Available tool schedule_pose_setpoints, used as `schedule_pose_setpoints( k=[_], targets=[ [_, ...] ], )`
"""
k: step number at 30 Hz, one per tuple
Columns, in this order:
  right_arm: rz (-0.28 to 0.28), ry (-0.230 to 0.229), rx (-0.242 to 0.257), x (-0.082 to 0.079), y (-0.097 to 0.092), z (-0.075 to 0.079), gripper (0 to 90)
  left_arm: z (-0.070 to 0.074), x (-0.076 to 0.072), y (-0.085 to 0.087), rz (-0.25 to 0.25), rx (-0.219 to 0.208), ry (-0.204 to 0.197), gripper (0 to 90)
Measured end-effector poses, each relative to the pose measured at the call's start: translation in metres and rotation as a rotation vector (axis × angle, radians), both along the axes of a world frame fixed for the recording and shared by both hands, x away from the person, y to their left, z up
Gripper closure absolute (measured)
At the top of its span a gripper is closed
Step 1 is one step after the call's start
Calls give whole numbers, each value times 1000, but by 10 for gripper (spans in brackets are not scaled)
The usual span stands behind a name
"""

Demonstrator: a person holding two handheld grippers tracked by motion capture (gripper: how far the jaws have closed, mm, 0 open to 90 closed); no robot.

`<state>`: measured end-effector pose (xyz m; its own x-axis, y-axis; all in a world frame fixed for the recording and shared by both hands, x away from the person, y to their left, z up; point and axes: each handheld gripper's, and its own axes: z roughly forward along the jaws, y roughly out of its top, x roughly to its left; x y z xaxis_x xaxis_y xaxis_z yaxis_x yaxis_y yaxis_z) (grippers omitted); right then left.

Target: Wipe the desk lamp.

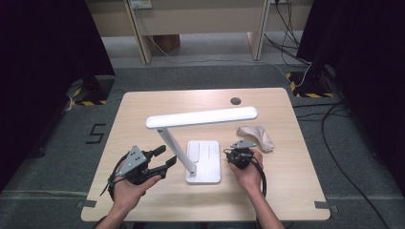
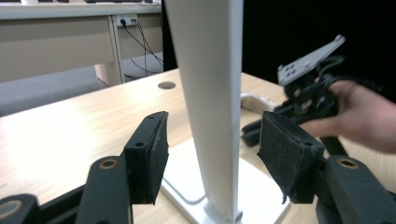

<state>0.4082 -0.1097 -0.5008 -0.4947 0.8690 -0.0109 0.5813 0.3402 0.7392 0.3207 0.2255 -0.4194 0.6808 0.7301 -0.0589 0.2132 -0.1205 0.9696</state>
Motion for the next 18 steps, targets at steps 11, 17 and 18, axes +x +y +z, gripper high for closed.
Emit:
schedule_pose_setpoints(
  k=[11, 17, 18],
  targets=[
    [-38, -25, 44, -21, -32, 6, 653, -38, 11, 33, 16, 125, 77, 402],
    [-39, -47, 69, -37, -47, 8, 618, -60, 18, 53, 76, 141, 129, 400],
    [-38, -51, 74, -39, -49, 9, 611, -63, 19, 57, 88, 143, 133, 400]
  ],
)
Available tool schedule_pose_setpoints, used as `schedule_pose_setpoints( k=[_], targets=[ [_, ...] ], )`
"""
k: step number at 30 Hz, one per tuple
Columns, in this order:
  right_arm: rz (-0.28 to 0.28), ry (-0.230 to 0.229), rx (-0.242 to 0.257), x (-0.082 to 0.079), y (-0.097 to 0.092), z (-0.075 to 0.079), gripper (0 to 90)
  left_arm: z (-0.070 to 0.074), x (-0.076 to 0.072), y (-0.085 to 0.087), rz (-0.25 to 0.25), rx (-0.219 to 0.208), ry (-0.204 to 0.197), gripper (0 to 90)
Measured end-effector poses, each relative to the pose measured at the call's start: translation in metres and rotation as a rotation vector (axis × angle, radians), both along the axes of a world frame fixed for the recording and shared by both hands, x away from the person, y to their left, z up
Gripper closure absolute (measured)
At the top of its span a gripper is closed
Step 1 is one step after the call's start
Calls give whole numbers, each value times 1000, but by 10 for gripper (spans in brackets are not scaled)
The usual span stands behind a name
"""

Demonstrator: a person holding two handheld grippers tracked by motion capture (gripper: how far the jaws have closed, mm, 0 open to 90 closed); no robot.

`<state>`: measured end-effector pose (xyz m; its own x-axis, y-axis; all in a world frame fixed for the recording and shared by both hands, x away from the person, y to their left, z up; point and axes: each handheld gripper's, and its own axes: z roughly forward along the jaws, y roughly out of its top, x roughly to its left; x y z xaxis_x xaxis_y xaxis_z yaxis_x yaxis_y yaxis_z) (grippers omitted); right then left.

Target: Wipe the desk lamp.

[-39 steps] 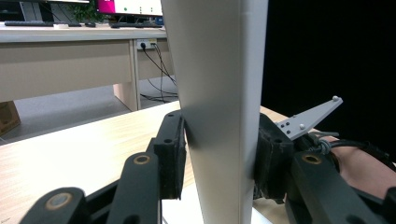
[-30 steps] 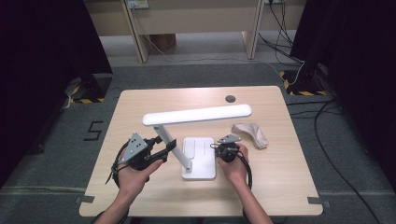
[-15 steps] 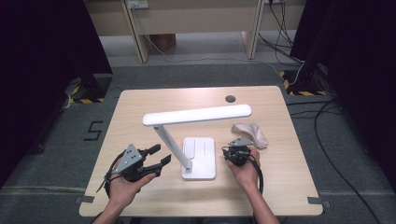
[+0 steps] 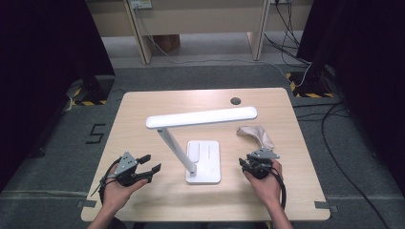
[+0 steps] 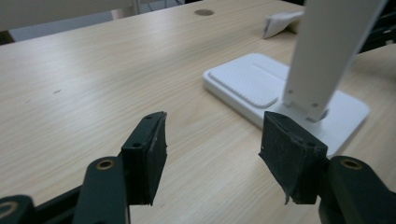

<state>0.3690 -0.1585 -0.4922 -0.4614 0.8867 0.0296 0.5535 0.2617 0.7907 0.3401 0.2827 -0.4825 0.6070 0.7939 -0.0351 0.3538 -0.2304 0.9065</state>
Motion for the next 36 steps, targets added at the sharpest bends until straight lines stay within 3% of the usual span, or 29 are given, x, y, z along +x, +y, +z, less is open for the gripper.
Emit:
schedule_pose_setpoints(
  k=[9, 19, 30, 36],
  targets=[
    [-23, -21, 20, -24, -22, -1, 581, -15, 6, 22, 89, 11, 21, 402],
    [-74, -62, 88, -51, -43, -7, 580, -21, 6, 25, 99, 36, 12, 408],
    [-101, -134, 29, -52, -43, -9, 550, -26, 3, 20, 94, 79, -11, 412],
    [-138, -159, 35, -52, -49, -10, 547, -27, 3, 18, 95, 101, -19, 413]
  ],
)
